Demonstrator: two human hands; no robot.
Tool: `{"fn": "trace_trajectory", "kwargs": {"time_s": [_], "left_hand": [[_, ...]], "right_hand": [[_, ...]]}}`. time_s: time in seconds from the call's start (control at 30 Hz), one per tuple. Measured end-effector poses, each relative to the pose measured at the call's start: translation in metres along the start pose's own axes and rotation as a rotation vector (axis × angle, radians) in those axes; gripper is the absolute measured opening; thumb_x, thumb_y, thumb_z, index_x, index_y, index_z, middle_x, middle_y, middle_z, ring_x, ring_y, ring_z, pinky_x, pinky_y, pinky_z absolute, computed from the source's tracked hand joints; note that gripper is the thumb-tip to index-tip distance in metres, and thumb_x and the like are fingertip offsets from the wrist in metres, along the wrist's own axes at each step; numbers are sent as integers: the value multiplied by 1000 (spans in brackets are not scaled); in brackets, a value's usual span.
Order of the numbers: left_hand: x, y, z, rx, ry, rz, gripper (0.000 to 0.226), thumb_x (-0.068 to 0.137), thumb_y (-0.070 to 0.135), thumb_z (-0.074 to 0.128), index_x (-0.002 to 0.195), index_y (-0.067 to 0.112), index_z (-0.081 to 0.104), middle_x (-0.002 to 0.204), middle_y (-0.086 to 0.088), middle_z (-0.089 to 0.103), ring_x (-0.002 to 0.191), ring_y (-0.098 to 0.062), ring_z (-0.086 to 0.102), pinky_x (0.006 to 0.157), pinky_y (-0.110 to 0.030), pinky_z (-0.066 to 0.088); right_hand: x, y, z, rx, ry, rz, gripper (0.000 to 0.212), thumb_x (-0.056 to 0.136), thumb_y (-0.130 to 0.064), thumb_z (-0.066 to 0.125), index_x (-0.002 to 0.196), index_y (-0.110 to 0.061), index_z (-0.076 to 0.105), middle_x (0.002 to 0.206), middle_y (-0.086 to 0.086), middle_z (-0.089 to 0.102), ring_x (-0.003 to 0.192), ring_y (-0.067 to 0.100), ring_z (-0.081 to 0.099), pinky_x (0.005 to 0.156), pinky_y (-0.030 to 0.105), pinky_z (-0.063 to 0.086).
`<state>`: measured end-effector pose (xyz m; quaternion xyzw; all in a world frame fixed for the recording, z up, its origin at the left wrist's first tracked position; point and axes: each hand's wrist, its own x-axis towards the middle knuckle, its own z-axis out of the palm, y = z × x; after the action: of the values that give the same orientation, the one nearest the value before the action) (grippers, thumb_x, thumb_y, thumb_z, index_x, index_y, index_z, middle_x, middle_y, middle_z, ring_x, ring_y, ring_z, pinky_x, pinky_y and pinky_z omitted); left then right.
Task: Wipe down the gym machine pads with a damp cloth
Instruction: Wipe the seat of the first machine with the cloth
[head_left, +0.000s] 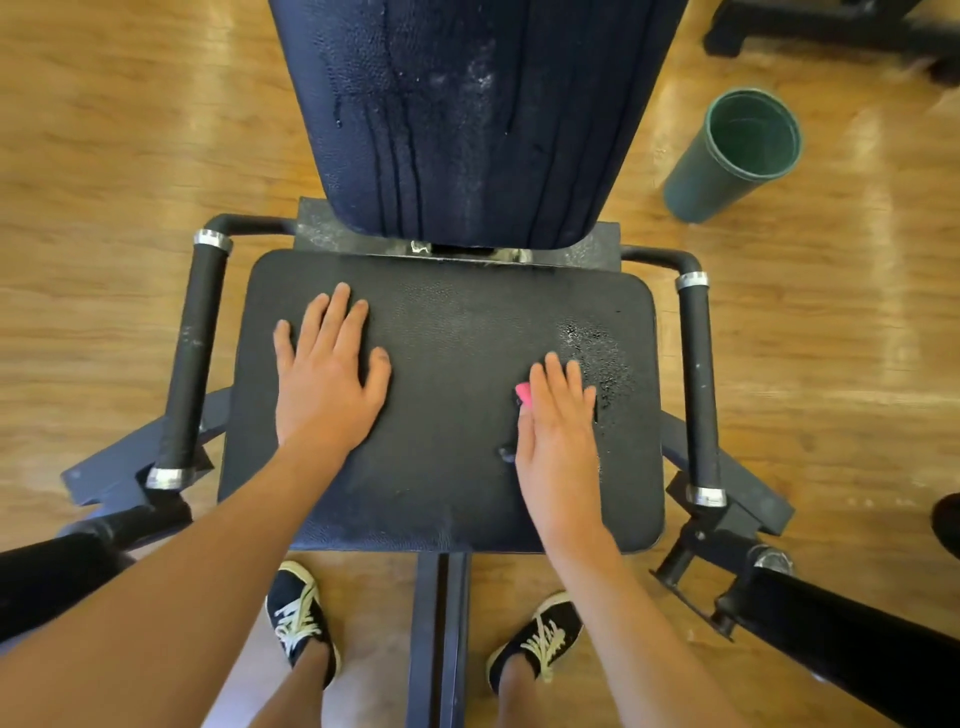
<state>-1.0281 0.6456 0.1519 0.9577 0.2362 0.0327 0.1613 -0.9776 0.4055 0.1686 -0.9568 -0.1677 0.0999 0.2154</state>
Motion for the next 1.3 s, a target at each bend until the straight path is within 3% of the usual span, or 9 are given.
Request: {"fn": "trace_trajectory", "kwargs": {"time_s": [0.2,0.4,0.67,0.9,1.13,1.3], "left_hand": [[1,-1,0,8,10,3,57,101,41,37,151,14,45,167,-4,28,154,-25,21,125,-58,10],[-1,-3,-1,14,1,1,57,101,41,37,151,14,45,167,-4,28,154,-25,21,125,-58,11],[2,0,-1,16,-10,-4,58,102,42,36,152,14,44,167,-3,27,155,-23,19,125,-56,8],[2,2,-5,7,-22,-8,57,102,41,36,152,14,44,168,-3,27,155,-23,19,126,-56,8],[2,0,-5,11,-18,-1,58,102,42,34,152,15,44,167,-4,27,155,-23,19,125,-57,8],[3,1,-5,11,-14,1,57,102,41,35,152,14,44,167,-3,27,155,-23,19,125,-57,8]], "right_hand": [[75,-4,-12,3,100,-19,47,109,-9,40,155,-1,36,166,16,29,157,33,13,126,41,-1],[126,-1,-20,-81,82,13,40,108,-9,38,146,-1,47,156,16,43,149,32,30,126,49,15],[102,7,-14,-66,59,-10,47,107,-6,41,154,-3,39,162,15,35,155,34,19,127,50,8],[46,14,-5,-46,61,9,52,106,-8,47,156,-4,35,166,13,28,157,33,11,125,43,0],[89,5,-10,-59,58,1,53,102,-7,54,152,1,40,162,19,33,155,39,17,125,47,3],[115,3,-13,-71,69,14,44,106,-8,44,150,0,43,162,17,34,155,38,18,126,51,9]]}}
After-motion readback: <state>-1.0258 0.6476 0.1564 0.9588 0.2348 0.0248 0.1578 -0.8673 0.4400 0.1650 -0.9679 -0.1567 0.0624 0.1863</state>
